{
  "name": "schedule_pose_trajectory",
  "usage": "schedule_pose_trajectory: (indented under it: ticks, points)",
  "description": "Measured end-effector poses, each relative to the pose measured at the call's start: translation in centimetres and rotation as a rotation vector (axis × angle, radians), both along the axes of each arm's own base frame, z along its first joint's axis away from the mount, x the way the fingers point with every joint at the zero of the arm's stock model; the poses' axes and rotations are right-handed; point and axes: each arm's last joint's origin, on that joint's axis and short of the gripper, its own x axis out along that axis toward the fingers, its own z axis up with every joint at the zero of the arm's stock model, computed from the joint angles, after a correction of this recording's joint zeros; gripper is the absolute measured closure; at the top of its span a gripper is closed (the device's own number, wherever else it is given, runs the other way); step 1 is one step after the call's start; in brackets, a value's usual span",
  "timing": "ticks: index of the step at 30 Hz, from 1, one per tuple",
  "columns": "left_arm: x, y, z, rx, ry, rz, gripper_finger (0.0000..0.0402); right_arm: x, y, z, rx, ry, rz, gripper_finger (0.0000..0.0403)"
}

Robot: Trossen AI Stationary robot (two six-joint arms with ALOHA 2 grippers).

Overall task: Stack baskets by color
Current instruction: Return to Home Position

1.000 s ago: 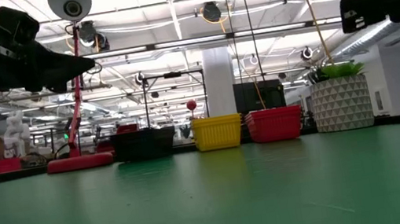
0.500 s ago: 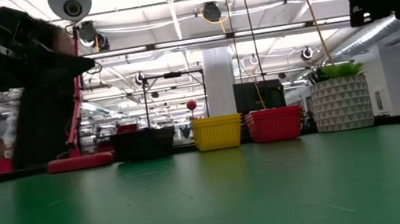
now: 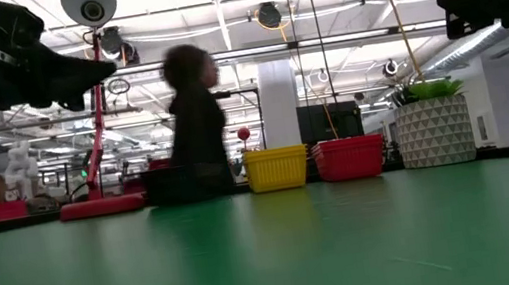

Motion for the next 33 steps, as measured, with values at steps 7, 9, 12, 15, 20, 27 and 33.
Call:
schedule_pose_trajectory:
  ticks: [7,9,12,15,20,27,33]
  points:
    - [-0.7,0.0,0.6,-0.012,-0.021,-0.029,0.0398,0.0,0.0,0.0,-0.012,0.002,0.0,0.0403]
    - [-1.0,0.0,0.7,-0.014,-0.018,-0.038,0.0394,0.0,0.0,0.0,-0.013,0.002,0.0,0.0403]
    - [-1.4,0.1,1.0,-0.021,-0.023,-0.038,0.0391,0.0,0.0,-0.1,-0.016,0.003,0.0,0.0403]
    - [-1.8,0.1,1.0,-0.013,-0.014,-0.038,0.0398,0.0,0.0,-0.1,-0.023,0.003,-0.001,0.0403]
    - [-2.4,0.2,1.0,0.005,0.0,-0.04,0.039,0.0,0.0,-0.1,-0.026,0.002,-0.001,0.0403]
    - [-3.4,0.3,1.2,0.023,-0.006,-0.05,0.0397,0.0,0.0,-0.1,-0.027,0.002,-0.001,0.0403]
    - [-4.2,0.3,1.3,0.02,-0.013,-0.055,0.0398,0.0,0.0,0.0,-0.024,0.001,-0.001,0.0403]
